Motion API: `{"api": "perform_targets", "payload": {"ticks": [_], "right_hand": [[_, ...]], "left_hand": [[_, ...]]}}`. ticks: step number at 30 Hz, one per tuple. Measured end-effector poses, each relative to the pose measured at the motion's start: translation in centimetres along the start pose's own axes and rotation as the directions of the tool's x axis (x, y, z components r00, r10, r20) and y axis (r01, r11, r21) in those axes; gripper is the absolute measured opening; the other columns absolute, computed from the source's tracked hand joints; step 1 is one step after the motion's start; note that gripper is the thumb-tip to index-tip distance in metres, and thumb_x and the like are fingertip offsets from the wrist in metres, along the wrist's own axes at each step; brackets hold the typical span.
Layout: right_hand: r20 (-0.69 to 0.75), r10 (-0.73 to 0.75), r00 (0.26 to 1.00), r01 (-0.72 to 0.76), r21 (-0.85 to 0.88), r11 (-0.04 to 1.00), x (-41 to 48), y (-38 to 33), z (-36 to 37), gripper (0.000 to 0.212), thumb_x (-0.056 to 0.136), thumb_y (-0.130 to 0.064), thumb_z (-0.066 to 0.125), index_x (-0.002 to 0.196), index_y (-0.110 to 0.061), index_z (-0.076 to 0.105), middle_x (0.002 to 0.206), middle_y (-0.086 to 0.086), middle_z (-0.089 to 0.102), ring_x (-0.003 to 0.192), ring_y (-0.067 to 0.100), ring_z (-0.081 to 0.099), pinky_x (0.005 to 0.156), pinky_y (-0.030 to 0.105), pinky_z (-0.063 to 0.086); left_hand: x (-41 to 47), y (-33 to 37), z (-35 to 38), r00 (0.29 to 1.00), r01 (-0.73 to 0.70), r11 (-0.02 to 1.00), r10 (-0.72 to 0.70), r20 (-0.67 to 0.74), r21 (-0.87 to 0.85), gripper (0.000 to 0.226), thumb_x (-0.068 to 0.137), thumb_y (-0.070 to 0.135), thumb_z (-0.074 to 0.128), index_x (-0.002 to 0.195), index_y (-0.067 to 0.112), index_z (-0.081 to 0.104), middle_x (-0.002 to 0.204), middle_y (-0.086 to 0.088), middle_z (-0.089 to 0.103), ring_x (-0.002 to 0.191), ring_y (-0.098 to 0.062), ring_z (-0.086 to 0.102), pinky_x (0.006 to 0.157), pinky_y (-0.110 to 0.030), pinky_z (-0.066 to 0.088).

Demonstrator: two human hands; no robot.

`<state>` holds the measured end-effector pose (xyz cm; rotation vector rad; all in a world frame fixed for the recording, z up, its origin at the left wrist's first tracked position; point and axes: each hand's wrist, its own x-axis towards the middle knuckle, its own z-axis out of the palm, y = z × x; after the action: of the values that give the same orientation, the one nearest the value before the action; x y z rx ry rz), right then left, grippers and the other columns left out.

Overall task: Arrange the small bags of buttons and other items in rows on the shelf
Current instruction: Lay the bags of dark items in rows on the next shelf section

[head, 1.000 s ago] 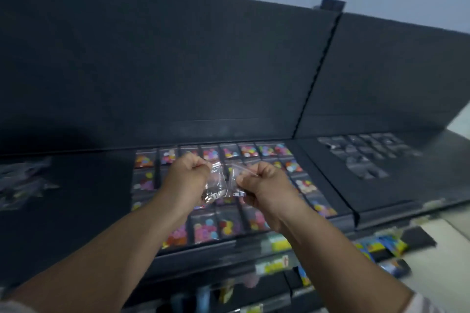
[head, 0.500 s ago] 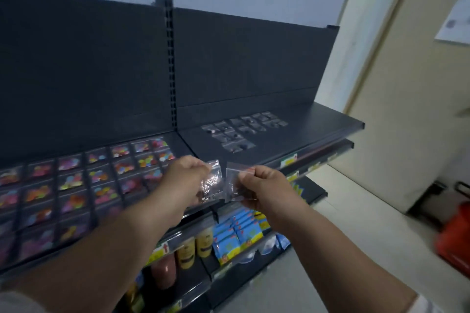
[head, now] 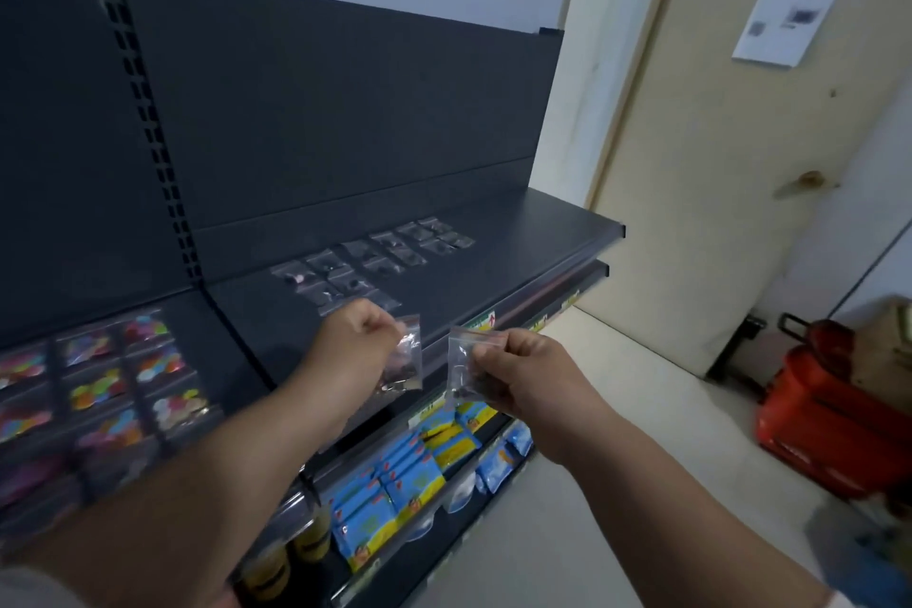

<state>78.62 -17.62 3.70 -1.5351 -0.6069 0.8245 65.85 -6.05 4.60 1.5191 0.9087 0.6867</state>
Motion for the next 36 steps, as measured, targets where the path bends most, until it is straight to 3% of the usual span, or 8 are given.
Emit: {"api": "perform_targets", "payload": {"ticks": [5, 8, 12, 17, 21, 29, 31, 36], "right_hand": [[0.002, 0.030, 1.000, -0.030, -0.038, 0.999, 7.7, -1.0, -0.8, 0.010, 0.089, -0.004, 0.058, 0.079, -0.005, 0.058, 0.068, 0.011, 0.058, 0.064, 0.022, 0.056, 0.070, 0.035, 0.053], [0.013, 0.031, 0.999, -0.031, -0.051, 0.998, 12.4, -2.0, -0.4, 0.020, 0.088, 0.001, 0.057, 0.070, -0.009, 0.056, 0.058, 0.004, 0.058, 0.055, 0.017, 0.051, 0.064, 0.031, 0.050], [0.043, 0.018, 0.999, -0.014, -0.098, 0.995, 17.7, -2.6, -0.1, 0.016, 0.086, 0.003, 0.059, 0.074, -0.008, 0.058, 0.059, 0.004, 0.059, 0.054, 0.017, 0.053, 0.060, 0.030, 0.050], [0.078, 0.032, 0.996, -0.021, -0.147, 0.989, 22.5, -2.5, -0.2, 0.018, 0.086, 0.001, 0.060, 0.072, -0.009, 0.056, 0.057, 0.005, 0.057, 0.048, 0.013, 0.053, 0.053, 0.026, 0.051], [0.115, 0.062, 0.991, -0.038, -0.203, 0.978, 25.4, -1.9, -0.3, 0.014, 0.088, -0.002, 0.058, 0.076, -0.009, 0.056, 0.059, 0.006, 0.056, 0.047, 0.012, 0.049, 0.051, 0.025, 0.047], [0.318, 0.164, 0.934, -0.062, -0.307, 0.950, 30.7, -1.1, -1.3, 0.019, 0.089, -0.006, 0.058, 0.072, -0.012, 0.057, 0.057, -0.002, 0.062, 0.058, 0.015, 0.051, 0.061, 0.030, 0.045], [0.376, 0.191, 0.907, -0.055, -0.344, 0.937, 31.9, -1.0, -1.5, 0.018, 0.090, -0.007, 0.058, 0.073, -0.014, 0.057, 0.064, 0.003, 0.064, 0.059, 0.018, 0.047, 0.058, 0.028, 0.041], [0.512, 0.215, 0.832, 0.064, -0.473, 0.879, 35.0, -0.5, -2.1, 0.019, 0.091, -0.006, 0.054, 0.075, -0.016, 0.057, 0.067, 0.000, 0.063, 0.047, 0.006, 0.049, 0.047, 0.016, 0.040]], "left_hand": [[7.4, 0.0, 1.2, 0.999, 0.000, 1.000, 0.000, -0.035, 0.005, 0.017, 0.092, 0.009, 0.054, 0.075, 0.013, 0.054, 0.073, -0.003, 0.060, 0.061, -0.011, 0.061, 0.047, -0.019, 0.036], [11.3, 0.0, 1.4, 0.998, -0.010, 0.999, 0.013, -0.058, 0.053, 0.015, 0.090, 0.010, 0.057, 0.075, 0.011, 0.057, 0.070, -0.001, 0.059, 0.049, 0.002, 0.054, 0.046, -0.014, 0.040], [15.7, -0.2, 1.5, 0.996, 0.021, 0.998, -0.015, -0.089, 0.064, 0.014, 0.089, 0.009, 0.057, 0.075, 0.012, 0.059, 0.074, -0.004, 0.062, 0.062, -0.013, 0.052, 0.061, -0.027, 0.041], [19.0, -0.8, 2.4, 0.988, 0.097, 0.995, -0.093, -0.127, 0.026, 0.017, 0.090, 0.005, 0.054, 0.075, 0.012, 0.058, 0.066, 0.001, 0.063, 0.041, 0.002, 0.054, 0.046, -0.021, 0.039], [20.6, -1.6, 3.4, 0.975, 0.145, 0.989, -0.142, -0.170, 0.006, 0.019, 0.090, 0.001, 0.052, 0.075, 0.012, 0.057, 0.071, -0.005, 0.067, 0.060, -0.016, 0.063, 0.046, -0.019, 0.038], [22.8, -3.0, 6.1, 0.938, 0.197, 0.972, -0.149, -0.312, 0.126, 0.020, 0.090, 0.009, 0.053, 0.072, 0.016, 0.057, 0.073, -0.006, 0.070, 0.065, -0.018, 0.062, 0.056, -0.027, 0.045], [23.1, -3.2, 6.8, 0.928, 0.214, 0.960, -0.143, -0.343, 0.180, 0.019, 0.090, 0.012, 0.054, 0.073, 0.017, 0.058, 0.073, -0.003, 0.069, 0.069, -0.019, 0.064, 0.065, -0.033, 0.049], [24.2, -3.0, 9.3, 0.883, 0.293, 0.903, -0.131, -0.451, 0.312, 0.014, 0.089, 0.011, 0.054, 0.077, 0.017, 0.057, 0.076, 0.000, 0.065, 0.070, -0.014, 0.060, 0.062, -0.028, 0.044]]}}
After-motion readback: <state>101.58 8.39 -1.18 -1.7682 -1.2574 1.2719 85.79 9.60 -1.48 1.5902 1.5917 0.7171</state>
